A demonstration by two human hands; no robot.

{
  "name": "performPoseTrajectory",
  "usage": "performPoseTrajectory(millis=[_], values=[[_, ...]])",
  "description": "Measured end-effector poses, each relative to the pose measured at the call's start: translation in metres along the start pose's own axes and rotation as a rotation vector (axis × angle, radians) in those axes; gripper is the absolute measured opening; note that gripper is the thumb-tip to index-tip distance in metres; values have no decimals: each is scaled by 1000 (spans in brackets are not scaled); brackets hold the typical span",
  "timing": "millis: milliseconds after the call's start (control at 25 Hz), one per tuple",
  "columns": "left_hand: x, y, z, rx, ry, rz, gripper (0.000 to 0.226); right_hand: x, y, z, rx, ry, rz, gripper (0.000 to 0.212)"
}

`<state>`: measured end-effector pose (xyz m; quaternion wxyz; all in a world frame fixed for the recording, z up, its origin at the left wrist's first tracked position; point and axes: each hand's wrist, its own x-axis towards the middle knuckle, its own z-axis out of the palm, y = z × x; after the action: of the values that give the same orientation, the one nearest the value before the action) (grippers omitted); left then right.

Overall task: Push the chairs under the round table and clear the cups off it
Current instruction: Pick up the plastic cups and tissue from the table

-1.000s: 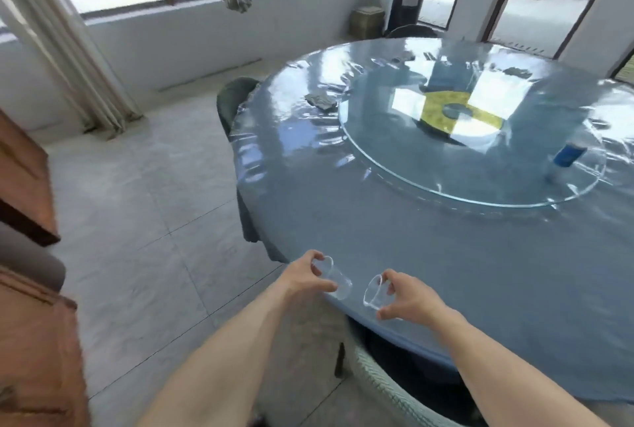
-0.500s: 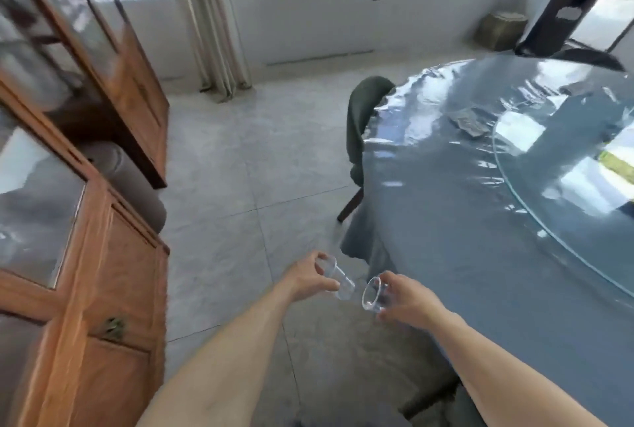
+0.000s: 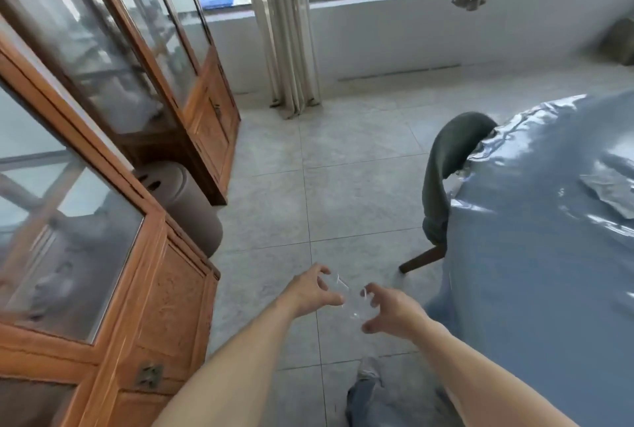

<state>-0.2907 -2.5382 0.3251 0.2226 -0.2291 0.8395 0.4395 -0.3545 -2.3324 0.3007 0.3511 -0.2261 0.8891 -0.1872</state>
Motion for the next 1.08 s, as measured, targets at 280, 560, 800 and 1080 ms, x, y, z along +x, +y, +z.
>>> performPoseTrajectory(millis=[280, 560, 800, 1080], values=[[103, 99, -57, 27, -29, -20, 73, 109, 0, -116, 149, 3, -74, 76], [208, 181, -71, 117, -177, 60, 93, 163, 28, -199, 313, 102, -45, 74], [312, 253, -66, 180, -384, 163, 70, 204, 69, -251, 399, 230, 175, 76], [404, 335, -64, 398, -668, 352, 84, 235, 95, -313, 449, 353, 435, 77]])
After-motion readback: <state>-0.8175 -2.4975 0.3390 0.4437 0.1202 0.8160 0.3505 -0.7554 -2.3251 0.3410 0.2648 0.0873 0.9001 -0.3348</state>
